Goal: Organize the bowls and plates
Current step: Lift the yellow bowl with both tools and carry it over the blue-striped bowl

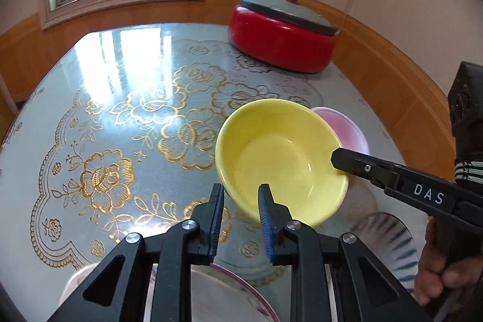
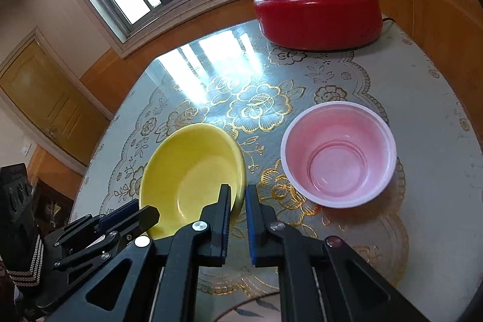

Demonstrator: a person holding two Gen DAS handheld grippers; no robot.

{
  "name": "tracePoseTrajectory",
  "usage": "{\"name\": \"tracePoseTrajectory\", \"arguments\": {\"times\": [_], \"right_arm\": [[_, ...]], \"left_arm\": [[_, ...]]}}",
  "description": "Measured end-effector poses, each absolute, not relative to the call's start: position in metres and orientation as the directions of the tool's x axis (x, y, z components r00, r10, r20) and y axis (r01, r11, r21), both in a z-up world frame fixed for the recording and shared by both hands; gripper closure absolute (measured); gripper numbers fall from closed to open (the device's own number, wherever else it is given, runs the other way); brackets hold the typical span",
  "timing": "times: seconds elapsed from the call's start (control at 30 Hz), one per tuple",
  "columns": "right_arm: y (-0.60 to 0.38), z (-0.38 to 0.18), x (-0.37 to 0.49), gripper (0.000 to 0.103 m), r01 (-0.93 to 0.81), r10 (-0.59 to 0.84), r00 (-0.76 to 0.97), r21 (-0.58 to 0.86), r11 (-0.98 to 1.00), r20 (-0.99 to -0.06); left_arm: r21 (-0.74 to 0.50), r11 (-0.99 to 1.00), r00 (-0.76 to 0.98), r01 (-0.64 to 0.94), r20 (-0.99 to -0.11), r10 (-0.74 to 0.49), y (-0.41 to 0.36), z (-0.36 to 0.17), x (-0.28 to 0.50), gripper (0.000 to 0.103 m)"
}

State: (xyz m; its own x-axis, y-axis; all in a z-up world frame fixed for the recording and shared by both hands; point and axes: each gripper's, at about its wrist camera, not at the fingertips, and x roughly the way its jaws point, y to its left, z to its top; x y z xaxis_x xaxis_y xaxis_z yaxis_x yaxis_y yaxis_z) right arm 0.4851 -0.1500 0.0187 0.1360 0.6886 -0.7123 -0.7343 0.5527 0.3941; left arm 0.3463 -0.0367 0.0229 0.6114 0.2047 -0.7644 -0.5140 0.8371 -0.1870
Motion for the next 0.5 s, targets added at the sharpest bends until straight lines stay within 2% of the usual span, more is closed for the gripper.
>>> {"name": "tracePoseTrajectory", "arguments": {"times": [0.3, 0.5], "right_arm": [[-0.232, 0.029, 0.466, 0.094, -0.712, 0.694, 0.190, 0.389, 0.585, -0.694], [-0.278, 0.021, 0.449, 0.094, -0.686, 0.667, 0.207, 0.380, 0.621, -0.716]], "left_arm": [[-0.195, 0.917, 0.665, -0.347, -0.741, 0.094, -0.100, 0.036, 0.330, 0.080], [-0.216, 0.947, 0.660, -0.239, -0.751, -0.005, -0.135, 0.028, 0.323, 0.080]]}}
